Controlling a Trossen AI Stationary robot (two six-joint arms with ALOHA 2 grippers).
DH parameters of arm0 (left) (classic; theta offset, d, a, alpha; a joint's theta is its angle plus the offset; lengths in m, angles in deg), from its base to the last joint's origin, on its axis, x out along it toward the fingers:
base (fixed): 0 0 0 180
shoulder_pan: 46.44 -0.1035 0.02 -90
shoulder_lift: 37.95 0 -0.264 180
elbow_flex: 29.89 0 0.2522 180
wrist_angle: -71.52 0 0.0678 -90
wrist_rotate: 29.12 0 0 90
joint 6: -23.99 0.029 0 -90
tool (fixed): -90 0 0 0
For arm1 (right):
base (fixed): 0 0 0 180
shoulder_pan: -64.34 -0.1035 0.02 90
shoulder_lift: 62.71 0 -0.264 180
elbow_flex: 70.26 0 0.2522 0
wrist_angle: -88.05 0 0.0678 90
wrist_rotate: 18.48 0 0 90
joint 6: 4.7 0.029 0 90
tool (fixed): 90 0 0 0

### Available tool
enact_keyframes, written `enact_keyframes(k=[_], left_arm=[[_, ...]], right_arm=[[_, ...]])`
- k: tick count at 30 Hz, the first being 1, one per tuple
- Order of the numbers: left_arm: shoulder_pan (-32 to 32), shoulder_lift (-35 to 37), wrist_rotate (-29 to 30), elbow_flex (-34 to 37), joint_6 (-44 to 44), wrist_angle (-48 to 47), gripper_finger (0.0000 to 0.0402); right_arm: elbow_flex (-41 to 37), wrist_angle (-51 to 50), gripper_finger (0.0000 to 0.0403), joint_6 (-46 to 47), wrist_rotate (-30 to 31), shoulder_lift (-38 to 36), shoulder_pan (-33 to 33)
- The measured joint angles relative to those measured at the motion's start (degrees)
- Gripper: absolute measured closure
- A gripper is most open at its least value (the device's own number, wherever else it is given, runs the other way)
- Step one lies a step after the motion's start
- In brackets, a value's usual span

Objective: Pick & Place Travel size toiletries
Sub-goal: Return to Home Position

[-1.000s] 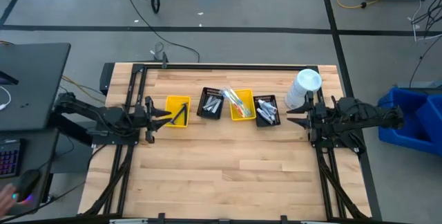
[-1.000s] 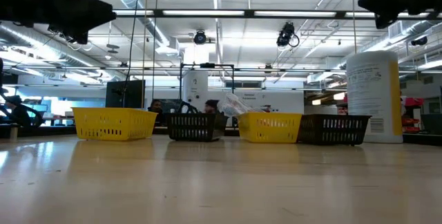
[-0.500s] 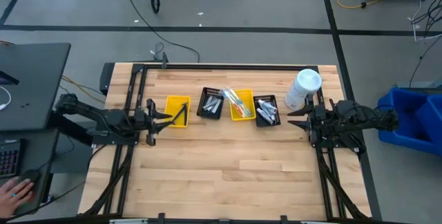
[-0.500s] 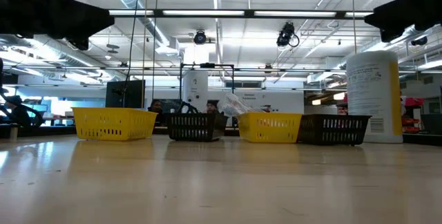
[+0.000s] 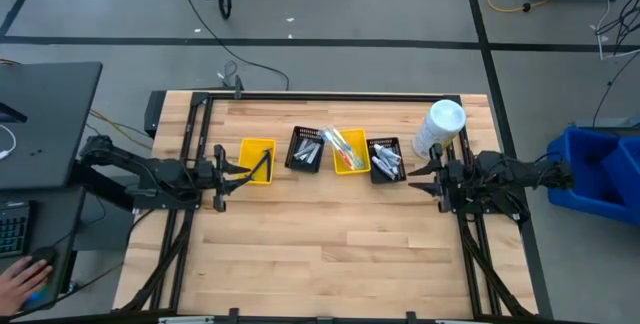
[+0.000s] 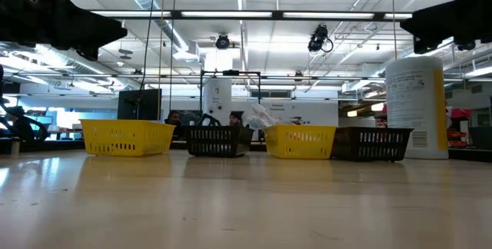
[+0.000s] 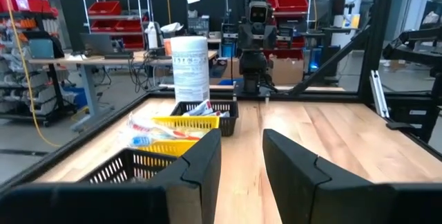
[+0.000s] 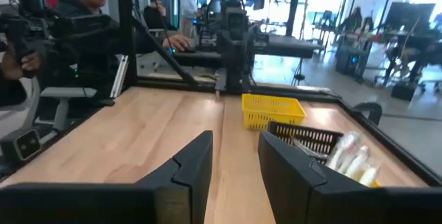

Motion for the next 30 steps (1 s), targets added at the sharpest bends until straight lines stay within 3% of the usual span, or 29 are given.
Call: enact_keyframes(k=[12, 22, 30], left_arm=[[0.02, 0.00, 0.02, 0.02, -0.88, -0.22, 0.0286], [0.02, 0.00, 0.02, 0.02, -0.89, -0.20, 0.0286], [0.02, 0.00, 0.02, 0.02, -0.88, -0.18, 0.0283]], right_arm=[[-6.15, 12.51, 0.0281, 0.41, 0.05, -0.02, 0.02], [-8.49, 11.77, 0.0267, 2.72, 0.05, 0.04, 0.02], [-8.49, 11.75, 0.0269, 9.91, 0.03, 0.04, 0.02]])
